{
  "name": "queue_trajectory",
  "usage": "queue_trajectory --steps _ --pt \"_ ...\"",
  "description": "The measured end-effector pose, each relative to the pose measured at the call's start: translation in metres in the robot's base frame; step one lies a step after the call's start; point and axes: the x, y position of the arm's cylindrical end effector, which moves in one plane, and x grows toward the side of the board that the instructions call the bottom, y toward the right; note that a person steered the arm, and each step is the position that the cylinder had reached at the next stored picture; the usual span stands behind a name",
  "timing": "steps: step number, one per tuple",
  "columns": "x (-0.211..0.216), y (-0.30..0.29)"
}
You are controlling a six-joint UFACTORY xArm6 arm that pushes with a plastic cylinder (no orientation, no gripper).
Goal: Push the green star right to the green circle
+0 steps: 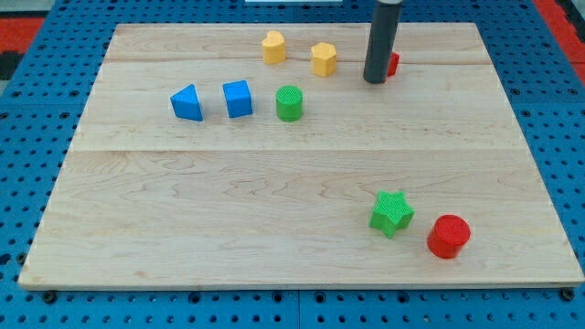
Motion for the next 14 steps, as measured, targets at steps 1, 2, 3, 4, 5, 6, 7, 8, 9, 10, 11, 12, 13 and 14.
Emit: queue_trajectory --steps 1,2,3,4,5,6,7,8,9,10,11,12,13,14 --pt "0.007 0.000" --pt "0.013 -0.001" --pt "0.018 -0.023" --pt "-0.002 -0.046" --pt "0.011 -0.038" --pt "0.011 -0.083" --pt "-0.010 -0.172" --pt "-0.051 -0.237" --pt "-0.093 -0.222" --pt "-0.100 -0.140" --pt "-0.085 -0.099" --pt "-0.073 -0.123" --pt "-0.084 -0.153" --pt "-0.088 -0.185"
